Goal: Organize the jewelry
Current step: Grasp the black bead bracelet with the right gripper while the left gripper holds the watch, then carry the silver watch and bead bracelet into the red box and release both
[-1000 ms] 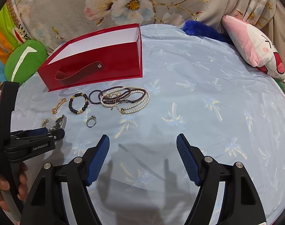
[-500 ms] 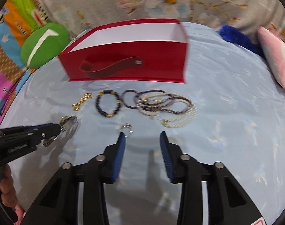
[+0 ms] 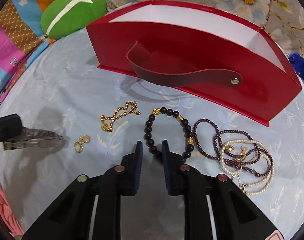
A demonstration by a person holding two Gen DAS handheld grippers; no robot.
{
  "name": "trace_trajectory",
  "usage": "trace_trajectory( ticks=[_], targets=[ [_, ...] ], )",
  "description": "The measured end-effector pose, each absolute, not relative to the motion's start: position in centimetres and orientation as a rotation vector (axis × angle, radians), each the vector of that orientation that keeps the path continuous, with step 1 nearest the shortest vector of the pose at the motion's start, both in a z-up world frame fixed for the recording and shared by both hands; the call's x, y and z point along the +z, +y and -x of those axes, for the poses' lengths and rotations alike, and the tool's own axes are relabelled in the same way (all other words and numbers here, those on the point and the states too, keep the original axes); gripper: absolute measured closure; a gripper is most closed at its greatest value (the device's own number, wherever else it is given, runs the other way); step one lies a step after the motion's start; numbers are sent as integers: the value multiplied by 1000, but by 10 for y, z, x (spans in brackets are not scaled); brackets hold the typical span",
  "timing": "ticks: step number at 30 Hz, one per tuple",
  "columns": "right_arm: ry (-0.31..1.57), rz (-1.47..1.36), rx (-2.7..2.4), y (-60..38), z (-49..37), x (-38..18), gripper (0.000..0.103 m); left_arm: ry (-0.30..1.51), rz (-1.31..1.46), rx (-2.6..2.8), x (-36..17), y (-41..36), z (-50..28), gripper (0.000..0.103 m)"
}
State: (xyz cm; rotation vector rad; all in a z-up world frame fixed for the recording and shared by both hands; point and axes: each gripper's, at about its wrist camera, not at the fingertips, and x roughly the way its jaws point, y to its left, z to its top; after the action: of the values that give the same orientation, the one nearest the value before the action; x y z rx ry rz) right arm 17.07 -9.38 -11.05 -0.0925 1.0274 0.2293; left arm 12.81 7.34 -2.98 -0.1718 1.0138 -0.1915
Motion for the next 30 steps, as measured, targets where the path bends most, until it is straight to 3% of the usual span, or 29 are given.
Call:
trace_trajectory(
  ticks=[11,21,30],
  targets=[
    [999,3,225,-109,-155,-93,96,1007,179,-193,-26,81,-132,91],
    [826,-112,196,-149,-138,1,96,916,173,-265,28,70,-154,91],
    [697,-92,137,-173,-205,66,96,762,71,-286,90,28,-236,91]
  ],
)
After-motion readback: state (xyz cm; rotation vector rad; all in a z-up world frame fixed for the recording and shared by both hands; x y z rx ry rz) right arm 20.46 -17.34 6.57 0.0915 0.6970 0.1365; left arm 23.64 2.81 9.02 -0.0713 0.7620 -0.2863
